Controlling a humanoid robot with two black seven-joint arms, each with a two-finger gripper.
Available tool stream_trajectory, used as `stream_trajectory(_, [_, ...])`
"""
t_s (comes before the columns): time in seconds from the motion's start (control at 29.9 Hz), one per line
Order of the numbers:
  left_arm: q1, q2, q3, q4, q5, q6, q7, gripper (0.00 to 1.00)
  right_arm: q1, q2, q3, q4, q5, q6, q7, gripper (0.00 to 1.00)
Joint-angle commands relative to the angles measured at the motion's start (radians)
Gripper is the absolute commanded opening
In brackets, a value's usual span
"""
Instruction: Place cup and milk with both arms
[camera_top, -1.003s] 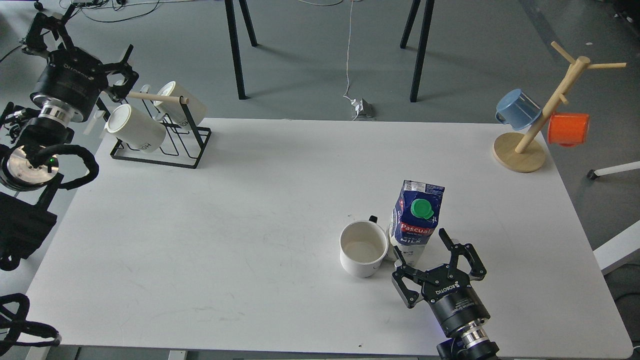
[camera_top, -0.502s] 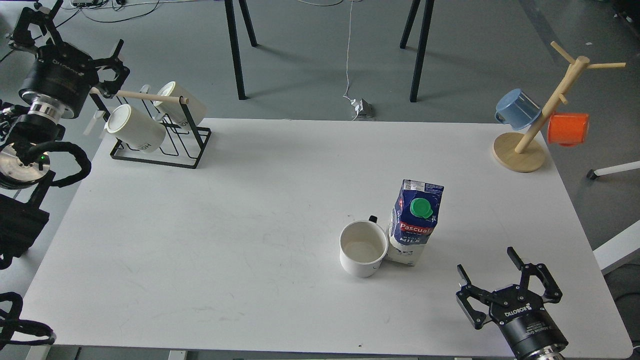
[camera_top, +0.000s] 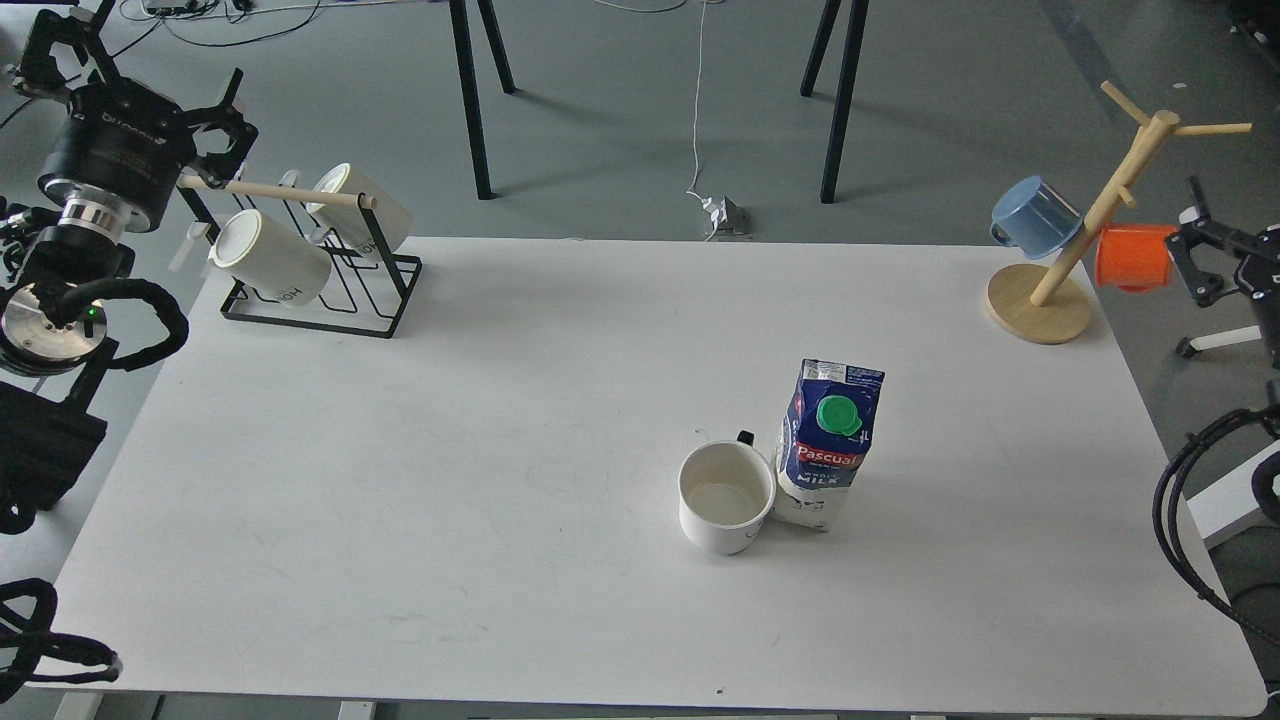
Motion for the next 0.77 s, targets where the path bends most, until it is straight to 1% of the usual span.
stream_trajectory(0.0, [-0.019, -0.016, 0.005, 0.049, 0.001, 0.000, -0.033, 1.00, 0.222, -0.015, -0.050, -0.177, -0.019, 0.000, -0.001, 1.00])
stream_trajectory(0.07, [-0.034, -0.022, 0.013, 0.056, 0.001, 0.000, -0.030, 1.00, 0.308, -0.032, -0.096, -0.240, -0.031, 0.000, -0.004, 1.00])
stream_trajectory(0.2, [-0.060, -0.033, 0.017, 0.070, 0.002, 0.000, -0.024, 1.00, 0.376, -0.024, -0.153, -0.320, -0.020, 0.000, -0.031, 1.00])
stream_trajectory(0.33, [-0.110, -0.047, 0.019, 0.118, 0.010, 0.000, -0.019, 1.00, 0.383, 0.026, -0.162, -0.322, -0.019, 0.000, -0.036, 1.00])
stream_trajectory(0.5, [-0.175, -0.070, 0.048, 0.202, 0.013, 0.000, 0.010, 1.00, 0.382, 0.069, -0.162, -0.320, -0.019, 0.000, -0.024, 1.00])
stream_trajectory(0.67, [-0.278, -0.112, 0.109, 0.303, 0.008, 0.000, 0.008, 0.99, 0.386, 0.096, -0.161, -0.319, -0.019, 0.000, -0.024, 1.00])
stream_trajectory(0.74, [-0.306, -0.132, 0.109, 0.316, 0.007, 0.000, 0.008, 1.00, 0.393, 0.096, -0.162, -0.316, -0.019, 0.000, -0.024, 1.00])
